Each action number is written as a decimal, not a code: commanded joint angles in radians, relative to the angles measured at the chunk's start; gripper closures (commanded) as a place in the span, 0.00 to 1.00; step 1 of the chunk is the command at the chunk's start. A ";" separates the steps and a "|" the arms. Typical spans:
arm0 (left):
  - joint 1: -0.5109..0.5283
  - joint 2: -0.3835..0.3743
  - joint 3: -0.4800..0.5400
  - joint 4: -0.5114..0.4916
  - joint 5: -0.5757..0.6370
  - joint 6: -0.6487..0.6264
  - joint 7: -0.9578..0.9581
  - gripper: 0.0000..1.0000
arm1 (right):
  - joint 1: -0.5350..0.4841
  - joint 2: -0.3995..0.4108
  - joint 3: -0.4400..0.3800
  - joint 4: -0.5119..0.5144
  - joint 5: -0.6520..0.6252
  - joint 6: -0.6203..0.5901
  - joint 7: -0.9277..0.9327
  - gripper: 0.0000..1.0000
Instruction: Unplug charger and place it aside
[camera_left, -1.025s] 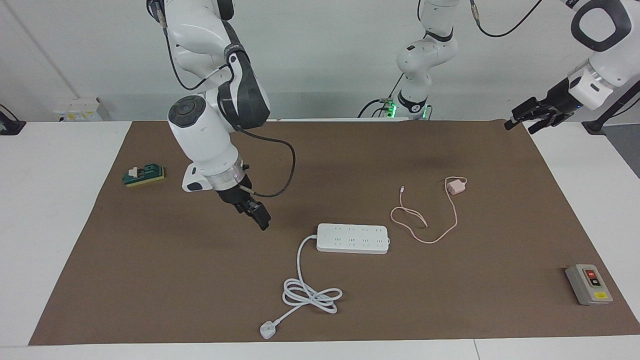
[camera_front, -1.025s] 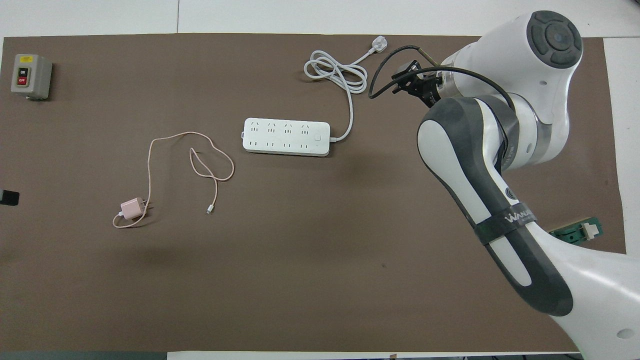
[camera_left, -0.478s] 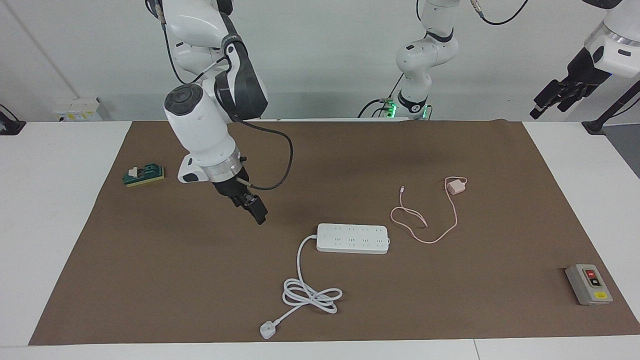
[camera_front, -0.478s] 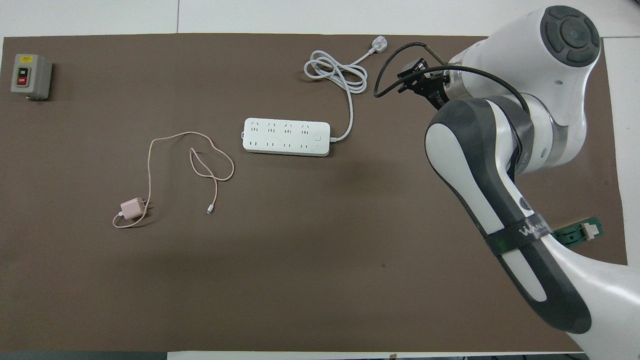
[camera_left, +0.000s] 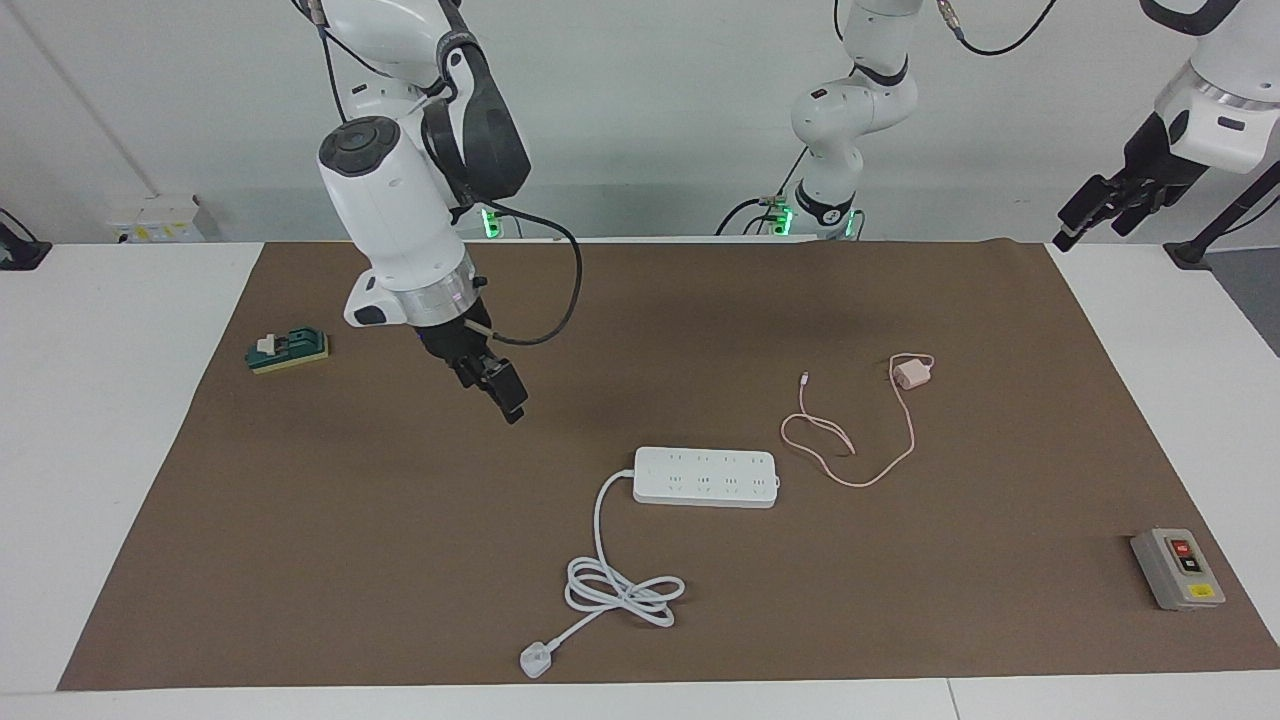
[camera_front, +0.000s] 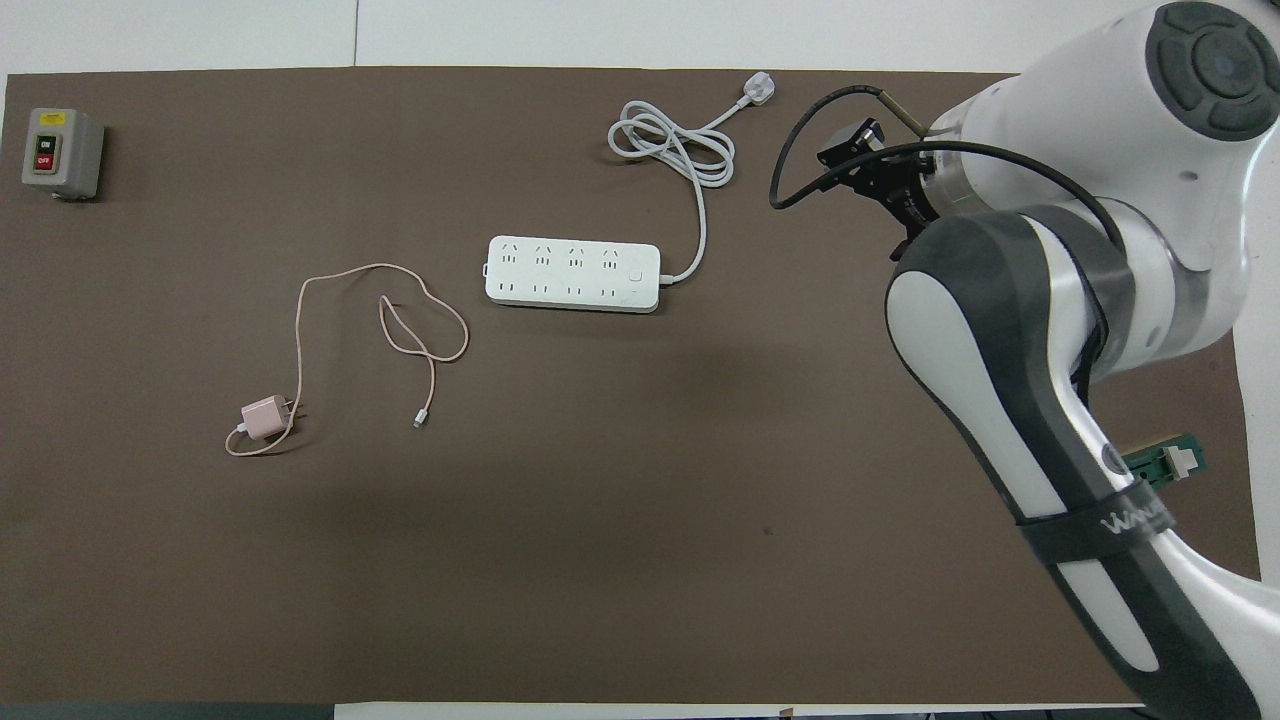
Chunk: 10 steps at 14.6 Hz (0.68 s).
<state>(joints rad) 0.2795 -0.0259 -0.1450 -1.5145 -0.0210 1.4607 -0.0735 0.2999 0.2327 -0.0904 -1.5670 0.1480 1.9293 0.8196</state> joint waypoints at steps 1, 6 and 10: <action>-0.058 -0.014 0.021 -0.007 0.026 0.000 -0.012 0.00 | -0.063 -0.079 0.006 -0.031 -0.014 -0.094 -0.276 0.00; -0.273 -0.046 0.188 -0.053 0.030 -0.011 -0.008 0.00 | -0.111 -0.191 0.003 -0.038 -0.036 -0.248 -0.554 0.00; -0.341 -0.071 0.208 -0.085 0.030 -0.020 0.003 0.00 | -0.117 -0.219 0.005 -0.044 -0.094 -0.317 -0.631 0.00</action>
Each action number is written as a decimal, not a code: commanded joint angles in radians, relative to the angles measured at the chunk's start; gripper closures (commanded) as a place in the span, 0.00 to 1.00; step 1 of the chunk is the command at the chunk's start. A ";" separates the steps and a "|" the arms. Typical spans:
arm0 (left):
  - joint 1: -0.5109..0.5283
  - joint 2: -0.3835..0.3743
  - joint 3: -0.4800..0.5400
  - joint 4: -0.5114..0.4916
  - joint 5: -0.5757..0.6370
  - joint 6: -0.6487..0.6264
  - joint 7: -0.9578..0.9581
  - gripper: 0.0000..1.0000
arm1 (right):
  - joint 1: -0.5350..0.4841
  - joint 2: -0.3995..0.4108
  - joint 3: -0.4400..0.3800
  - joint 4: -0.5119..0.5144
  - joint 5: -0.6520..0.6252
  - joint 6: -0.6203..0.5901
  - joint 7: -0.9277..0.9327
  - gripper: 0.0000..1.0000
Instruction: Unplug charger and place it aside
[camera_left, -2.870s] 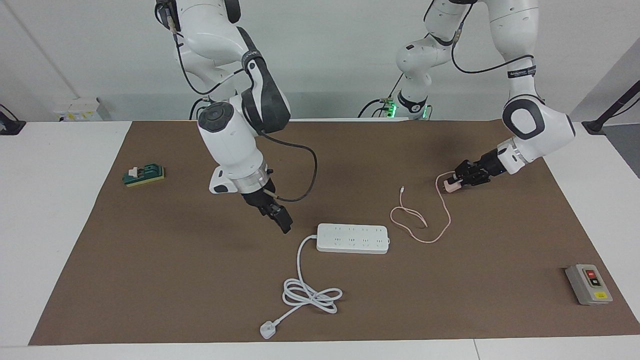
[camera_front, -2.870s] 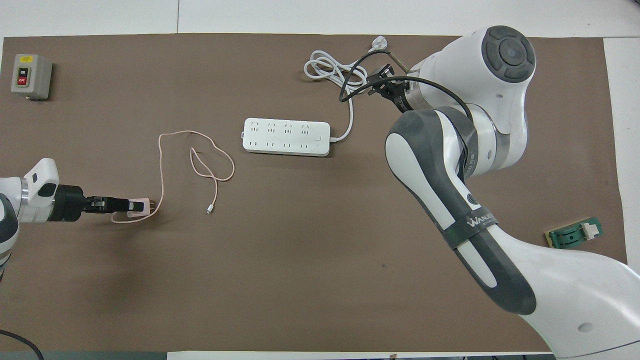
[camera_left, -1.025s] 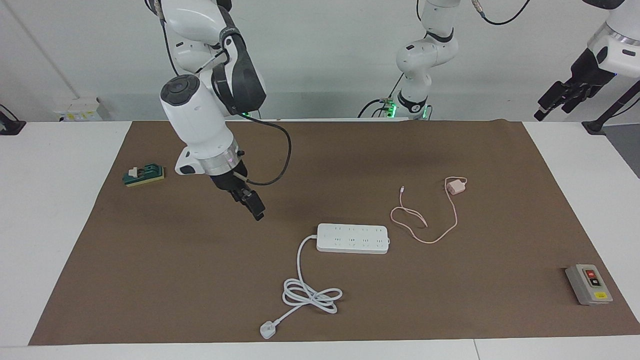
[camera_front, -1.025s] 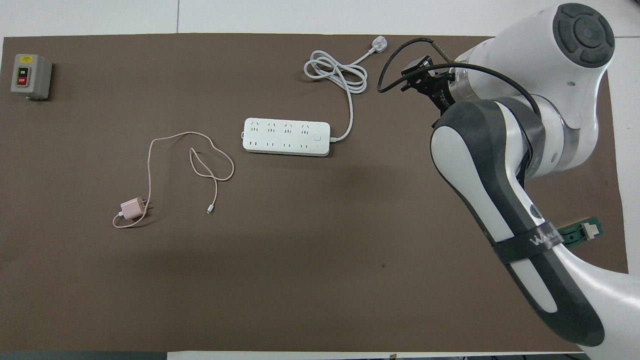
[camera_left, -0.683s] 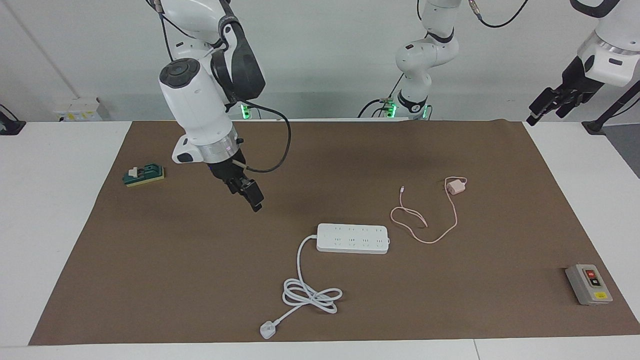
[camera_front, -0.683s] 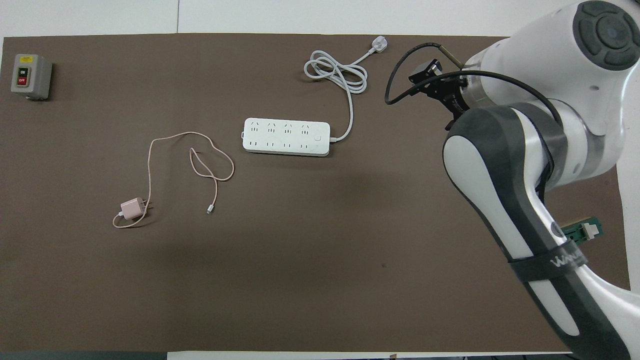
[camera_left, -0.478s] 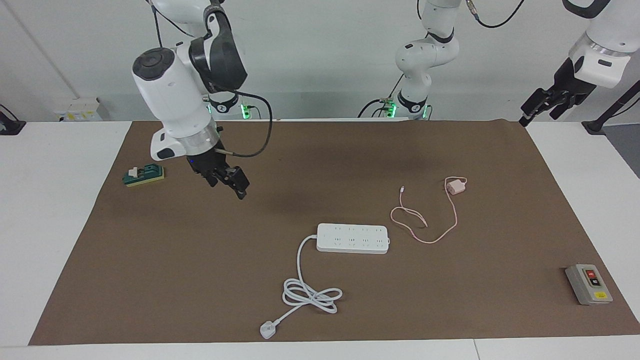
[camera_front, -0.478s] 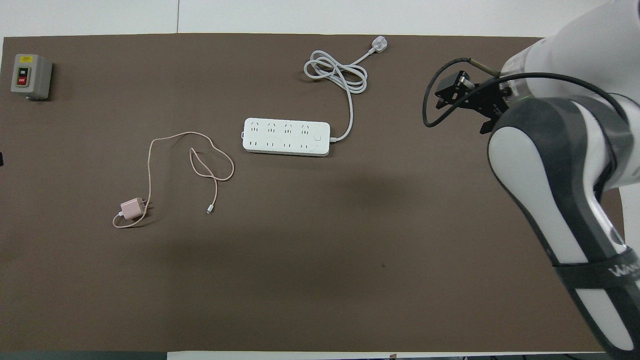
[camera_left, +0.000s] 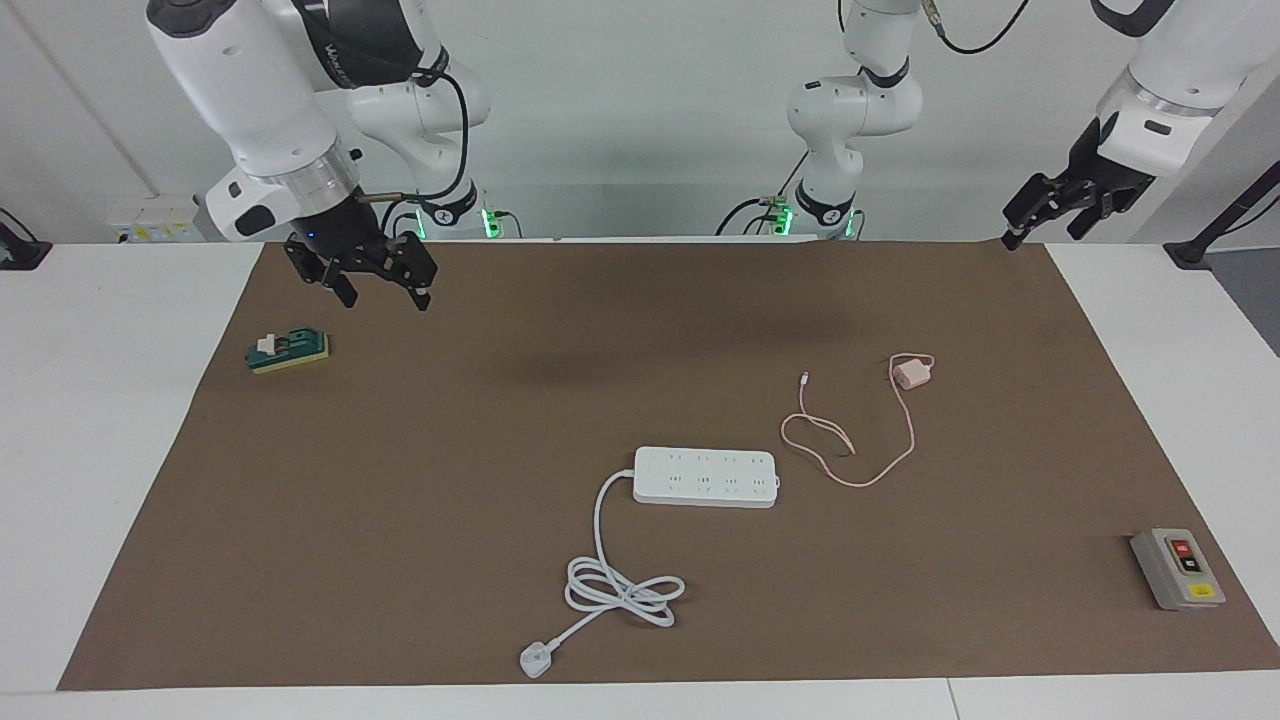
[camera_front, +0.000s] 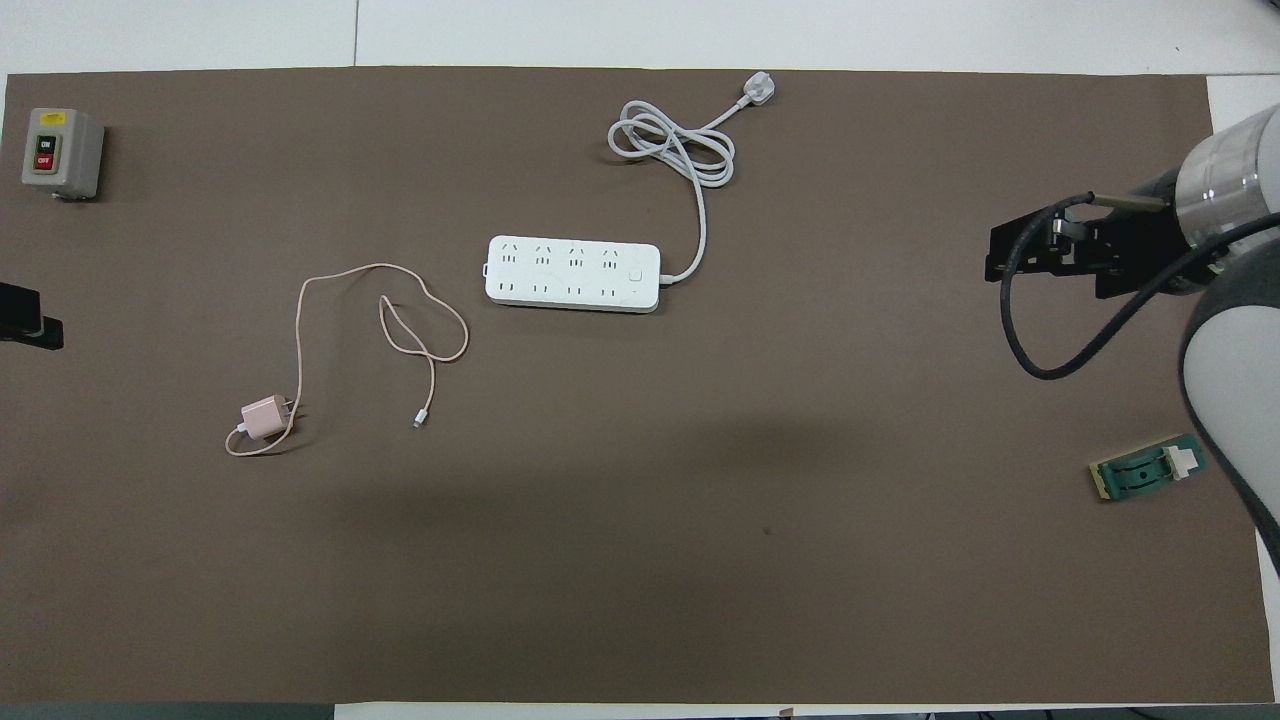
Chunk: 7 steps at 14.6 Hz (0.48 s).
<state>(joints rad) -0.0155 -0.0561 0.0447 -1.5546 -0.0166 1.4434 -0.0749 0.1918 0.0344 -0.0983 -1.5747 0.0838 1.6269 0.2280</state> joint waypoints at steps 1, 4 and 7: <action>-0.058 -0.039 0.017 -0.045 0.026 -0.004 0.004 0.00 | -0.009 -0.030 0.014 -0.036 -0.029 -0.065 -0.044 0.00; -0.066 -0.037 0.009 -0.048 0.024 0.003 0.035 0.00 | 0.003 -0.050 0.017 -0.036 -0.035 -0.090 -0.055 0.00; -0.066 -0.036 0.009 -0.053 0.015 0.021 0.127 0.00 | 0.000 -0.093 0.015 -0.054 -0.070 -0.101 -0.191 0.00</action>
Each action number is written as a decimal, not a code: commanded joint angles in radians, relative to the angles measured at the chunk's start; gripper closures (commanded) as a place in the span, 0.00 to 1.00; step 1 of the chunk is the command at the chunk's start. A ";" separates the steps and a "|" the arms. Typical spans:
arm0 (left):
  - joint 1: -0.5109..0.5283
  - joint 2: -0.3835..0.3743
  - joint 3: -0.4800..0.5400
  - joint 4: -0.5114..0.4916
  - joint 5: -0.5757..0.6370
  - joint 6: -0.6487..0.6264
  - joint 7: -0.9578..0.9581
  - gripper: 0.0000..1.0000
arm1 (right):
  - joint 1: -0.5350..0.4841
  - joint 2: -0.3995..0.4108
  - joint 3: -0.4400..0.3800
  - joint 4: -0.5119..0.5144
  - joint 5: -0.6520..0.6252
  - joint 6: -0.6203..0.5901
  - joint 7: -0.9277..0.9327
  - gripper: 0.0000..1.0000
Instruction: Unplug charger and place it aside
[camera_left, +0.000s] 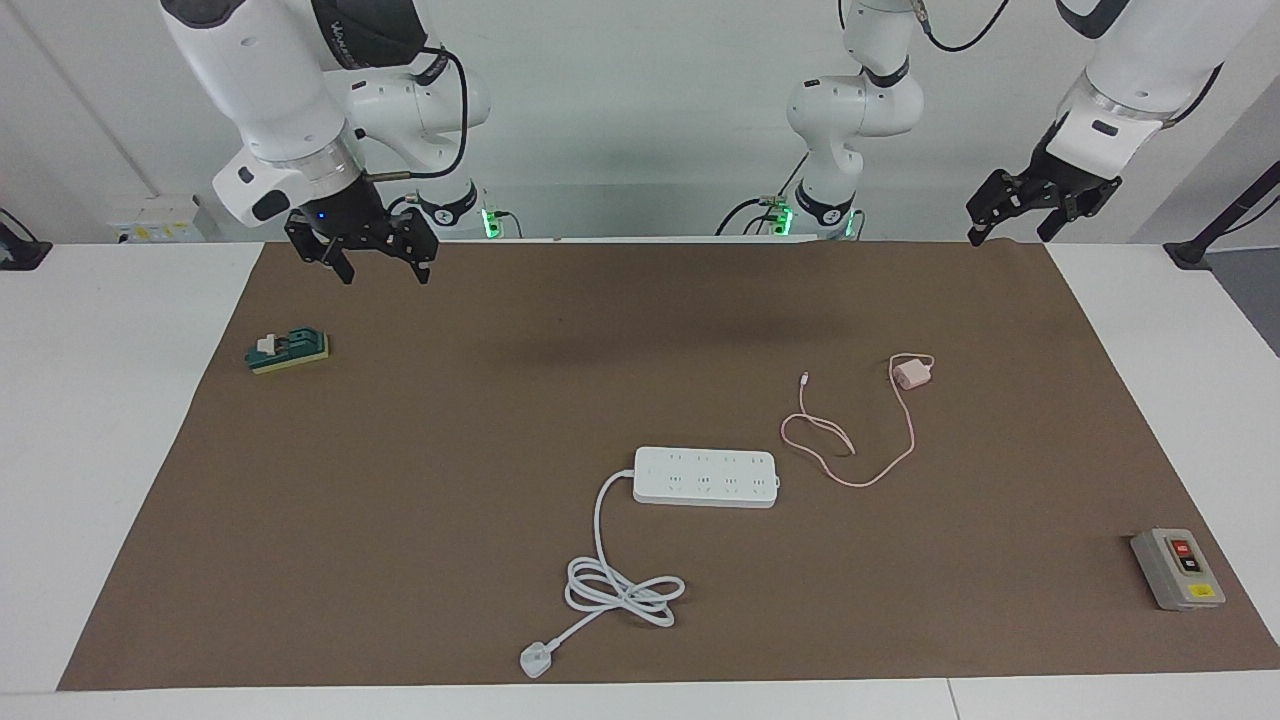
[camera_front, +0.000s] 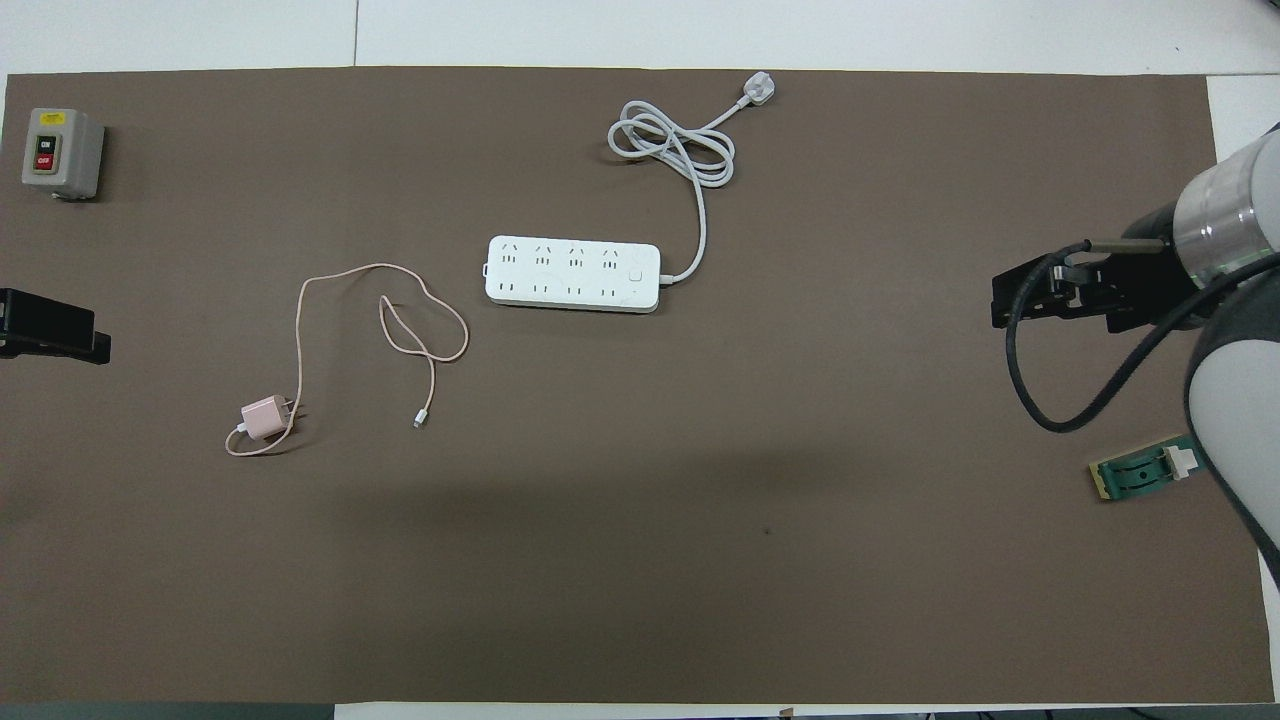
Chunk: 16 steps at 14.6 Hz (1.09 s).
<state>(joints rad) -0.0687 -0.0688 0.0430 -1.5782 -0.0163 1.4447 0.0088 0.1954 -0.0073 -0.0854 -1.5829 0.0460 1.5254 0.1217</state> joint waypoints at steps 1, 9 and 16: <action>-0.014 -0.022 0.011 -0.031 0.010 0.032 0.039 0.00 | -0.010 -0.051 0.003 -0.049 -0.032 0.009 -0.120 0.00; -0.028 -0.028 -0.017 -0.120 0.001 0.214 -0.032 0.00 | -0.013 -0.048 0.003 -0.054 -0.055 0.035 -0.198 0.00; -0.028 -0.029 -0.045 -0.109 0.013 0.142 -0.012 0.00 | -0.013 -0.048 -0.002 -0.058 -0.055 0.033 -0.200 0.00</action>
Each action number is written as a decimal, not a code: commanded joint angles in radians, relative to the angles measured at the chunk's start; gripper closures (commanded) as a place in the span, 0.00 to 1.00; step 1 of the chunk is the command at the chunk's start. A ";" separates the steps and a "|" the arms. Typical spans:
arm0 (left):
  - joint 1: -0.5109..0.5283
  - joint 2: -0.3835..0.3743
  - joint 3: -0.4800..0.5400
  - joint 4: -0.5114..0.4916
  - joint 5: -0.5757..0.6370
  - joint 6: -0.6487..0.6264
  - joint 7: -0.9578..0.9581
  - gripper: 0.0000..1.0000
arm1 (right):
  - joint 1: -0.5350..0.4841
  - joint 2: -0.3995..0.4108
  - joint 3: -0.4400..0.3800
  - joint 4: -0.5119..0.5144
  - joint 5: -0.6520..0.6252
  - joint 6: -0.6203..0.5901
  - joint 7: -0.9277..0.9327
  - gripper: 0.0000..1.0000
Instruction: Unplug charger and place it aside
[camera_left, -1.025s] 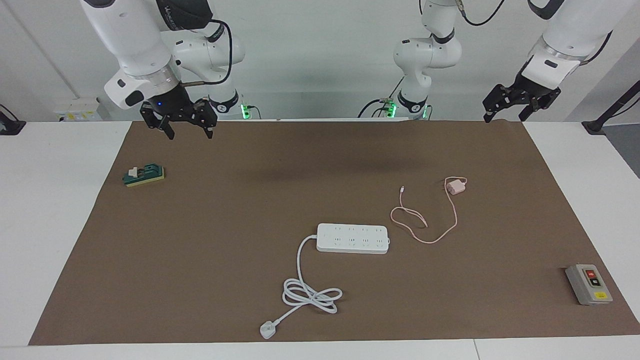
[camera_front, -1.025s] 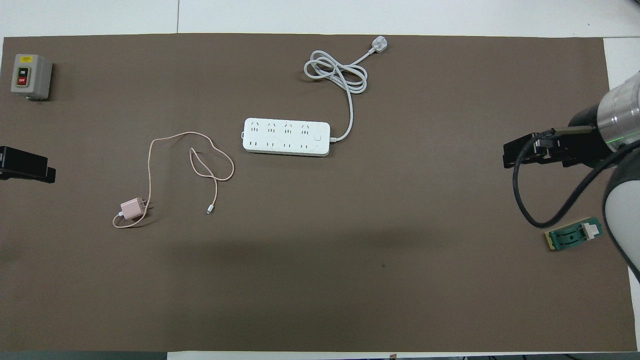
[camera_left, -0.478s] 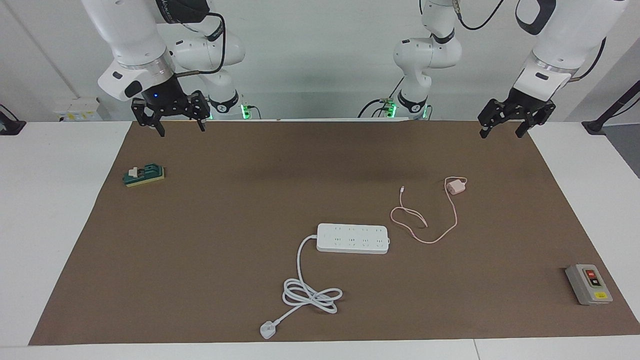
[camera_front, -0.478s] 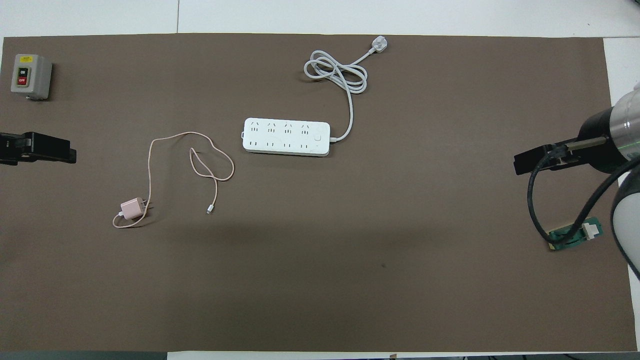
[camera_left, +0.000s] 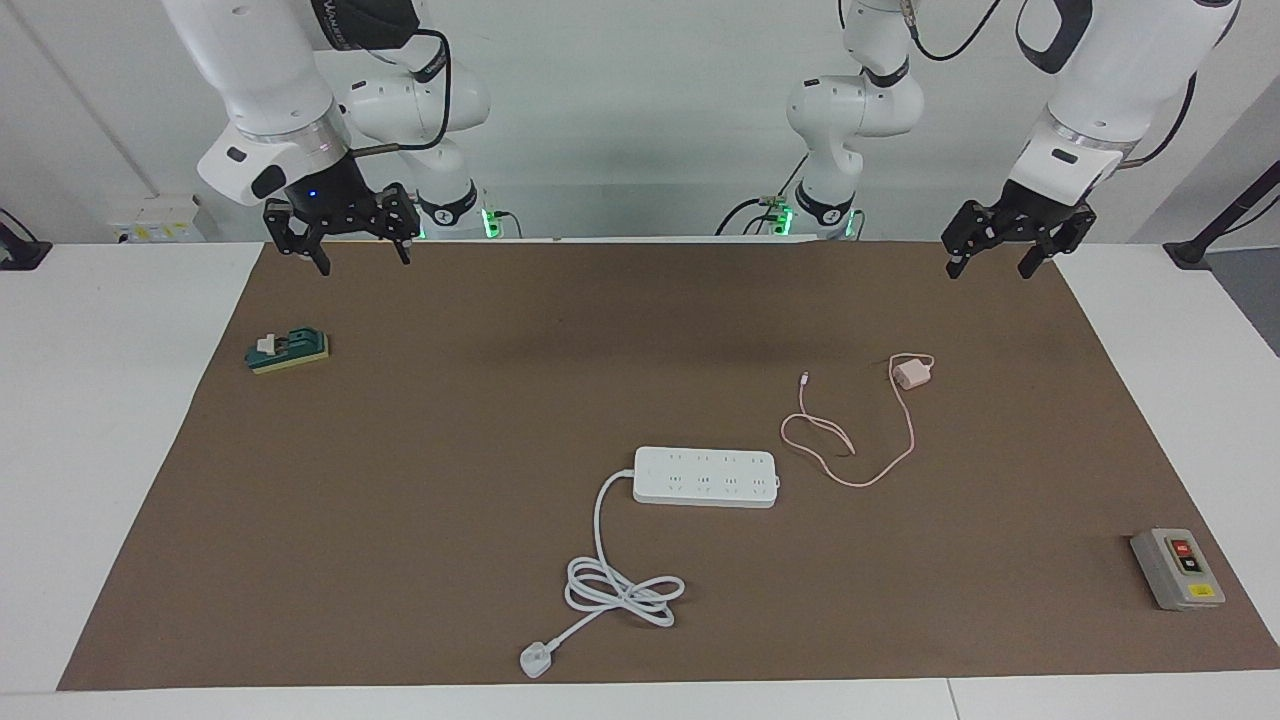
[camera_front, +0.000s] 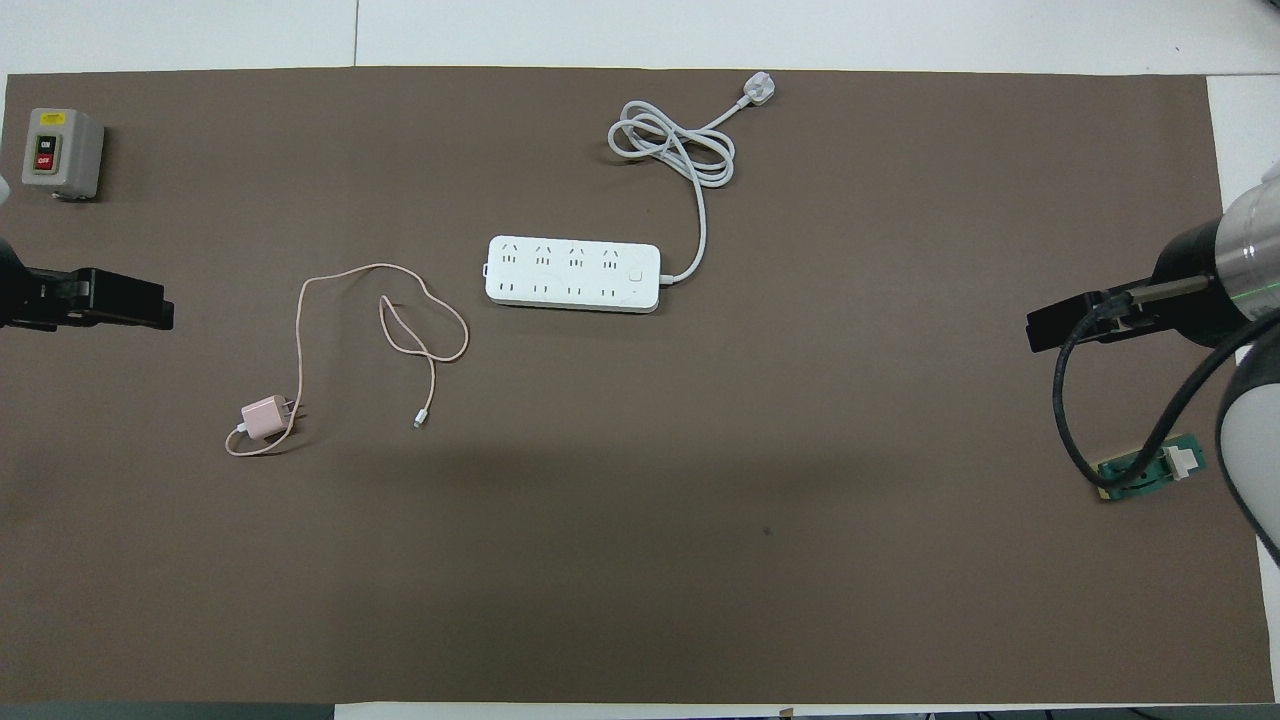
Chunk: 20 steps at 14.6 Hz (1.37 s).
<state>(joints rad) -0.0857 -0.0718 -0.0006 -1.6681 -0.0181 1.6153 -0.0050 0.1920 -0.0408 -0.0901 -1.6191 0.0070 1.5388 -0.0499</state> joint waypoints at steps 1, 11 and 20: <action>-0.011 -0.026 -0.001 -0.016 0.015 -0.038 0.008 0.00 | -0.009 -0.014 0.003 -0.022 -0.016 0.020 -0.028 0.00; -0.013 -0.026 0.008 -0.007 0.012 -0.055 0.014 0.00 | -0.028 -0.021 0.004 -0.019 -0.019 0.004 -0.039 0.00; -0.020 -0.025 0.047 -0.002 -0.029 -0.063 0.016 0.00 | -0.028 -0.021 0.004 -0.019 -0.019 0.004 -0.039 0.00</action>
<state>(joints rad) -0.0859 -0.0819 0.0318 -1.6673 -0.0443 1.5708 0.0028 0.1766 -0.0435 -0.0938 -1.6213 0.0042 1.5387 -0.0633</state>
